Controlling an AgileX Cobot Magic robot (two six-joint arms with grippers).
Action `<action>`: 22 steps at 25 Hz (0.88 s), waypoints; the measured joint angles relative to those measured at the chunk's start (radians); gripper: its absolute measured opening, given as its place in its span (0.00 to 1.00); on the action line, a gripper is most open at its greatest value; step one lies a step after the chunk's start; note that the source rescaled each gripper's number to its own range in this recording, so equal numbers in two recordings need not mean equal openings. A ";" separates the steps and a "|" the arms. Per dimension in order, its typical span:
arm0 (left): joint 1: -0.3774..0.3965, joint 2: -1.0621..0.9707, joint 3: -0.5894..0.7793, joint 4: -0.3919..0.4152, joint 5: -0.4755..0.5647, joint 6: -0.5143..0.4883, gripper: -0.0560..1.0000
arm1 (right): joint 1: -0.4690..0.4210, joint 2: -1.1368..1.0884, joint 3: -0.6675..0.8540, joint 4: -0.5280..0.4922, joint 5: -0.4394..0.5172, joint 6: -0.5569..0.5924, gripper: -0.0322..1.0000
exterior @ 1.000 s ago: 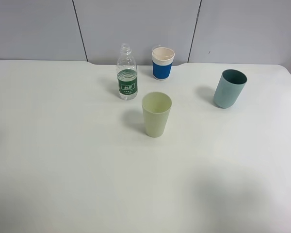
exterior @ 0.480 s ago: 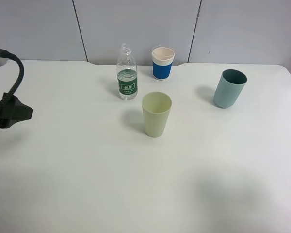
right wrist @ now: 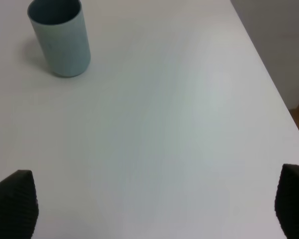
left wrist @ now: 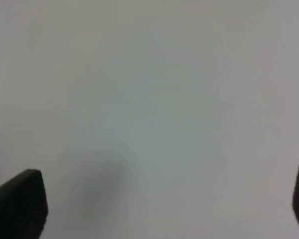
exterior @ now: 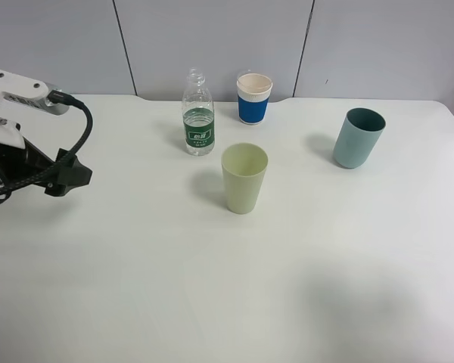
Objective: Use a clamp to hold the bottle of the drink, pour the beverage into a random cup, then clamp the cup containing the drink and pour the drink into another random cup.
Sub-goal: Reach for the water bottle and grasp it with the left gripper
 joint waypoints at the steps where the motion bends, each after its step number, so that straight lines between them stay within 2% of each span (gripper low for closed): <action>1: 0.000 0.016 0.000 0.000 -0.018 0.000 1.00 | 0.000 0.000 0.000 0.000 0.000 0.000 1.00; 8: 0.000 0.133 0.000 0.033 -0.183 0.001 1.00 | 0.000 0.000 0.000 0.000 0.000 0.000 1.00; 13: -0.018 0.205 0.000 0.106 -0.282 -0.010 1.00 | 0.000 0.000 0.000 0.000 0.000 0.000 1.00; 18: -0.069 0.264 -0.001 0.174 -0.411 -0.065 1.00 | 0.000 0.000 0.000 0.000 0.000 0.000 1.00; 22: -0.078 0.316 -0.001 0.249 -0.514 -0.161 1.00 | 0.000 0.000 0.000 0.000 0.000 0.000 1.00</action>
